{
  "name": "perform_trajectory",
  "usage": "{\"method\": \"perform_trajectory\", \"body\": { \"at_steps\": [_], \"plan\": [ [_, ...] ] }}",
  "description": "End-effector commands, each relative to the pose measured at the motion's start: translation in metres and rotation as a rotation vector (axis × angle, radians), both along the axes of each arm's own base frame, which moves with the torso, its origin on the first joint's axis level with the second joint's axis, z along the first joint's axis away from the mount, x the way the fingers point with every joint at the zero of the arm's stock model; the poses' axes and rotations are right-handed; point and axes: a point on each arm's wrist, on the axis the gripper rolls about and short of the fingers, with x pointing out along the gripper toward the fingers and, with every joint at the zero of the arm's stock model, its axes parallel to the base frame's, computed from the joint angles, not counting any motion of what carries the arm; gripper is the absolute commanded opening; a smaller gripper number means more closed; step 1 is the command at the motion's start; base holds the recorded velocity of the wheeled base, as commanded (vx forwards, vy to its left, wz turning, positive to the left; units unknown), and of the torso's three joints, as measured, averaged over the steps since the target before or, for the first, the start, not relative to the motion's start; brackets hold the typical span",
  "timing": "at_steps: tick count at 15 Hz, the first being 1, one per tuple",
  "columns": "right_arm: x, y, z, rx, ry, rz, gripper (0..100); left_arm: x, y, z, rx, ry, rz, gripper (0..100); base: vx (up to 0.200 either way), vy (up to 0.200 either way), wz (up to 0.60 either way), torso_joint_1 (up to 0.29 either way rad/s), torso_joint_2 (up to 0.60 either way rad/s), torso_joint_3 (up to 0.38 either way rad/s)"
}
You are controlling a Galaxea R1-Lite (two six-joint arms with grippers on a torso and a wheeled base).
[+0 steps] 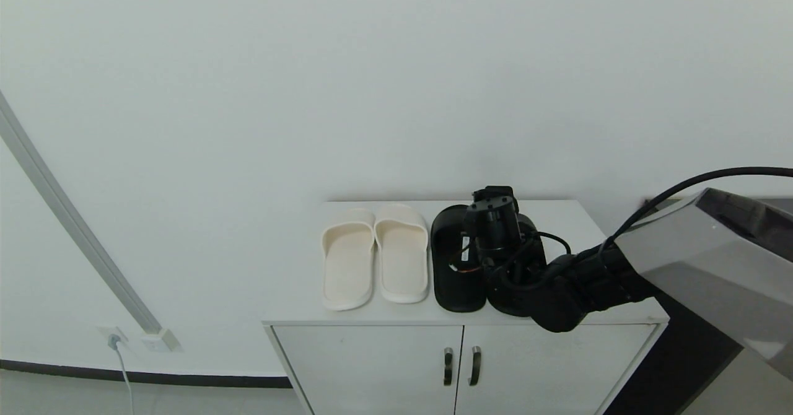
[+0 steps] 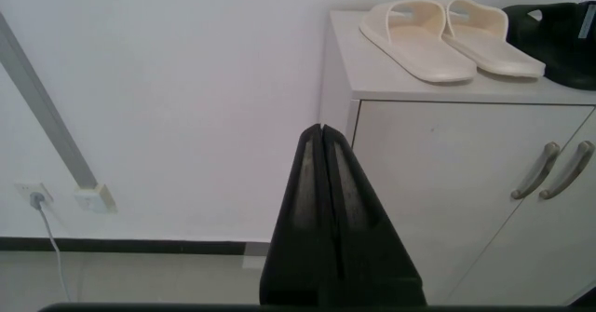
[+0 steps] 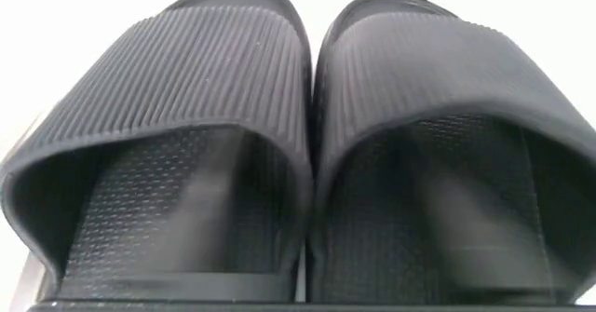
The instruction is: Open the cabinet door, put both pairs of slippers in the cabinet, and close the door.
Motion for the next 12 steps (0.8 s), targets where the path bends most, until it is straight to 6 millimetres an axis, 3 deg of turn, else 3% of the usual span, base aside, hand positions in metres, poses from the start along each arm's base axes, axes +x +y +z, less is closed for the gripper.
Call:
{"method": "perform_trajectory", "body": {
  "at_steps": [1, 7, 10, 12],
  "plan": [
    [0.003, 0.001, -0.004, -0.004, 0.004, -0.002, 0, 0.000, 0.000, 0.000, -0.001, 0.001, 0.001, 0, 0.000, 0.000, 0.00, 0.000, 0.00, 0.000],
    [0.002, -0.004, 0.006, -0.002, -0.013, -0.012, 0, 0.000, 0.000, 0.000, -0.001, 0.001, 0.002, 0, 0.000, 0.000, 0.00, 0.000, 0.00, 0.000],
    [-0.023, -0.020, 0.044, -0.020, -0.055, 0.025, 0, 0.000, 0.000, 0.000, -0.001, 0.000, 0.005, 0, 0.000, 0.000, 0.00, 0.000, 0.00, 0.000],
    [-0.054, -0.037, 0.065, -0.026, -0.080, 0.153, 0, 0.000, 0.000, 0.000, -0.001, 0.001, 0.004, 0, 0.000, 0.000, 0.00, 0.000, 0.00, 0.000]
  ]
}}
